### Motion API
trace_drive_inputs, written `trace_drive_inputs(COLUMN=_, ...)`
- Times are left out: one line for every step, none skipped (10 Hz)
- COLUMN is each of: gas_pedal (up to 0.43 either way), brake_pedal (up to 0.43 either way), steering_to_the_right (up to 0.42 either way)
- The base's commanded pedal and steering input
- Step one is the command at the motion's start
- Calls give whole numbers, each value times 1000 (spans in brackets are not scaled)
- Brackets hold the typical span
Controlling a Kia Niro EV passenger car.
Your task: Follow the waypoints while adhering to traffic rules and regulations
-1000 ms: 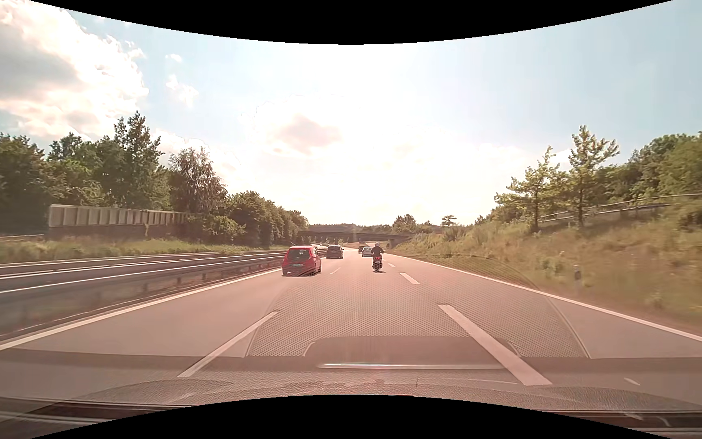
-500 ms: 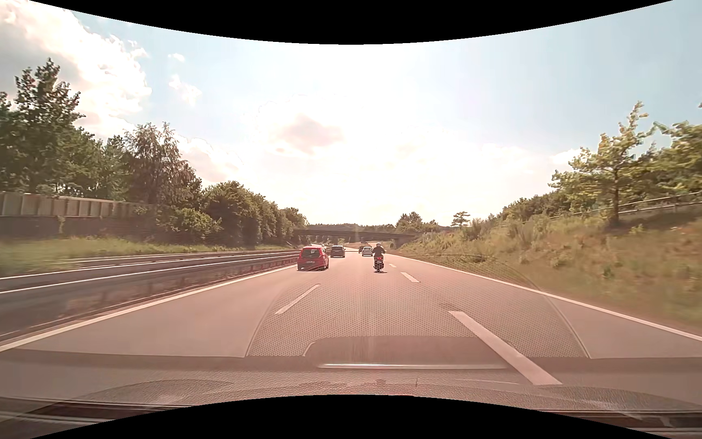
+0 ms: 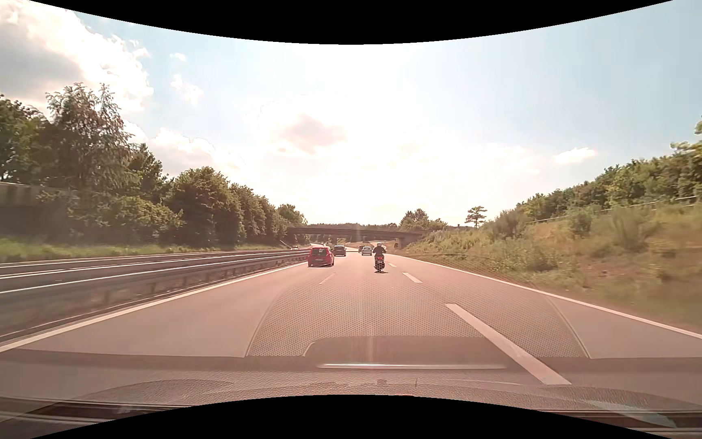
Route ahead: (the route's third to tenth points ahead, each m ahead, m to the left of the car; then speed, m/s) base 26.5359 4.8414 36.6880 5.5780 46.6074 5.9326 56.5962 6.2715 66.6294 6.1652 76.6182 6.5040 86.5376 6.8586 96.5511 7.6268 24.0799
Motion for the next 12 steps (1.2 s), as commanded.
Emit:
trace_drive_inputs(gas_pedal=240, brake_pedal=12, steering_to_the_right=-1)
trace_drive_inputs(gas_pedal=228, brake_pedal=12, steering_to_the_right=-1)
trace_drive_inputs(gas_pedal=228, brake_pedal=12, steering_to_the_right=-1)
trace_drive_inputs(gas_pedal=228, brake_pedal=12, steering_to_the_right=-1)
trace_drive_inputs(gas_pedal=220, brake_pedal=12, steering_to_the_right=-1)
trace_drive_inputs(gas_pedal=220, brake_pedal=12, steering_to_the_right=-1)
trace_drive_inputs(gas_pedal=220, brake_pedal=12, steering_to_the_right=0)
trace_drive_inputs(gas_pedal=209, brake_pedal=12, steering_to_the_right=0)
trace_drive_inputs(gas_pedal=209, brake_pedal=12, steering_to_the_right=0)
trace_drive_inputs(gas_pedal=209, brake_pedal=12, steering_to_the_right=0)
trace_drive_inputs(gas_pedal=209, brake_pedal=12, steering_to_the_right=0)
trace_drive_inputs(gas_pedal=209, brake_pedal=6, steering_to_the_right=0)
